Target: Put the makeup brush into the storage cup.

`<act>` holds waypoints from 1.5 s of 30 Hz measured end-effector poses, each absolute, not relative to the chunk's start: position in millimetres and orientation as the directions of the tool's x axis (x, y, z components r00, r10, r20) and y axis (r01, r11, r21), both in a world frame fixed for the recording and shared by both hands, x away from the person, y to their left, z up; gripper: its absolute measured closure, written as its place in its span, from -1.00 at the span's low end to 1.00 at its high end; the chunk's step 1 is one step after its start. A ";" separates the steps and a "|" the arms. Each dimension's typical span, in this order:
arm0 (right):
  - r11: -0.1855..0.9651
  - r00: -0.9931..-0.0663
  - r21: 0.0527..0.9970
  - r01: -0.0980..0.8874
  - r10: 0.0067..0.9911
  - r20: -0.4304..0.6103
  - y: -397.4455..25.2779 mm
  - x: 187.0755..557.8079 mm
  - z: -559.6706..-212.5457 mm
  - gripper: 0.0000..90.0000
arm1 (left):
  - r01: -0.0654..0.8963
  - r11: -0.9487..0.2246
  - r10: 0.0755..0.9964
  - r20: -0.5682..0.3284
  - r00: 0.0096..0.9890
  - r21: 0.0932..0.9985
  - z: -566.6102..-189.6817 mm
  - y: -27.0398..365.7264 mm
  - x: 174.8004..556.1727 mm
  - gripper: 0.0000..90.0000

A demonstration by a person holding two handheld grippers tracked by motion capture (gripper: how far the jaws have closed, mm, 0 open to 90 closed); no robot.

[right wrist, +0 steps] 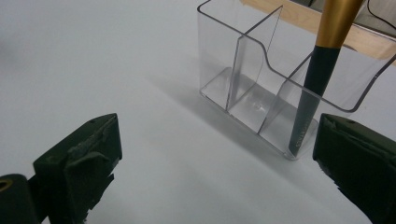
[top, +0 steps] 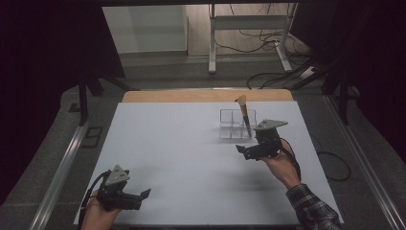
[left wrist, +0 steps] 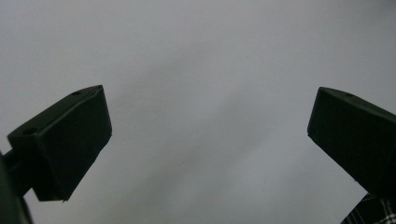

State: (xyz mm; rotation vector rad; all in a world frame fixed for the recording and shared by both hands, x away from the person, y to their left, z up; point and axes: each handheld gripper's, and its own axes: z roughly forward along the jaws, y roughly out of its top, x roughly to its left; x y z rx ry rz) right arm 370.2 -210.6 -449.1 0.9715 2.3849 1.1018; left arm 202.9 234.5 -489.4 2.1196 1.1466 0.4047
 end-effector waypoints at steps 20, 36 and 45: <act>0.485 -0.721 0.753 0.445 0.693 -0.020 -216.0 354.3 -449.4 -0.96 | 0.613 -0.378 0.826 -0.047 0.562 0.694 -489.3 234.3 202.8 -0.99; 0.493 -0.728 0.745 0.449 0.685 -0.015 -221.7 344.3 -450.8 -1.00 | 0.611 -0.381 0.825 -0.044 0.564 0.694 -489.3 234.3 203.0 -0.99; 0.507 -0.728 0.732 0.455 0.685 -0.022 -226.3 337.7 -453.2 -1.00 | 0.611 -0.382 0.824 -0.044 0.564 0.693 -489.3 234.2 203.1 -0.99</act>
